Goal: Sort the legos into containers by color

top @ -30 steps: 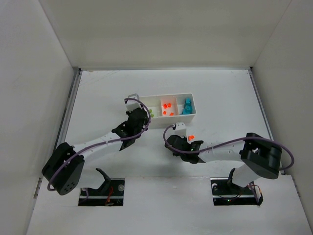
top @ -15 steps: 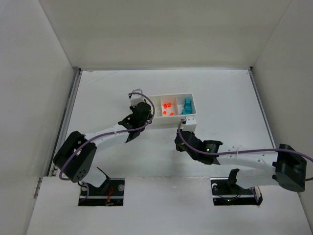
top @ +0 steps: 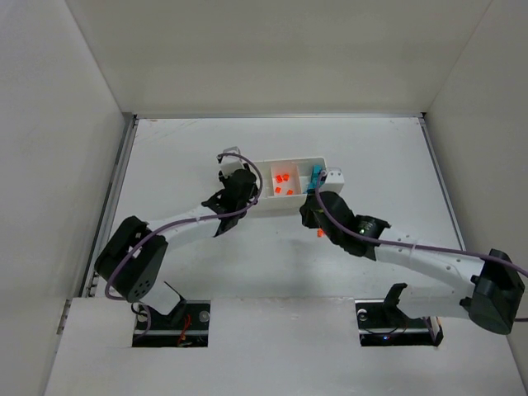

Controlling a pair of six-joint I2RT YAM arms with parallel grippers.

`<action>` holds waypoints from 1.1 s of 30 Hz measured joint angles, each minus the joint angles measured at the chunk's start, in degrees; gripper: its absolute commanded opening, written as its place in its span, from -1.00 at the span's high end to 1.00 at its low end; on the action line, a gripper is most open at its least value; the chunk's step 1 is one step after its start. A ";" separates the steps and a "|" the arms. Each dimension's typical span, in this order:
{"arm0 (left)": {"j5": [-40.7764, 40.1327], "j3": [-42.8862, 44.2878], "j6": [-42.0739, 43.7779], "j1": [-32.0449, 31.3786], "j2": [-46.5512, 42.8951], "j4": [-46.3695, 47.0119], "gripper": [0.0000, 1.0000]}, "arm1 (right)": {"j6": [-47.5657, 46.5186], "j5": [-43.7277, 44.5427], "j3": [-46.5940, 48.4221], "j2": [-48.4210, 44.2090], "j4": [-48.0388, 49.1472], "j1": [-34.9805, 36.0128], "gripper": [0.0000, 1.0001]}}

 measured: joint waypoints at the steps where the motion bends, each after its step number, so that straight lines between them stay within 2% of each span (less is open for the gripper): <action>1: -0.26 -0.20 0.04 -0.20 -0.98 0.02 0.32 | -0.48 -0.66 1.05 0.74 0.33 -1.31 0.50; 4: -0.85 -2.05 0.04 -1.86 -5.51 0.31 0.33 | -1.84 -2.47 4.13 3.80 1.51 -5.22 0.50; 9: -2.60 -6.80 0.07 -8.02 -12.44 1.46 0.35 | -3.87 -4.37 9.66 11.74 3.72 -9.97 0.50; 20: -9.42 -13.55 -1.90 -23.61 -13.97 1.40 0.33 | -6.27 -4.92 19.52 26.99 3.96 -11.30 0.49; 22: -10.75 -13.77 -3.13 -26.01 -13.66 1.44 0.33 | -6.43 -4.90 21.27 28.70 3.98 -11.45 0.44; 25: -12.79 -13.77 -4.85 -29.24 -11.52 2.05 0.33 | -6.45 -4.87 23.12 30.38 4.02 -11.76 0.10; 33: -14.99 -11.37 -7.23 -32.20 -0.26 3.13 0.25 | -6.16 -4.81 23.30 29.90 4.02 -12.79 0.09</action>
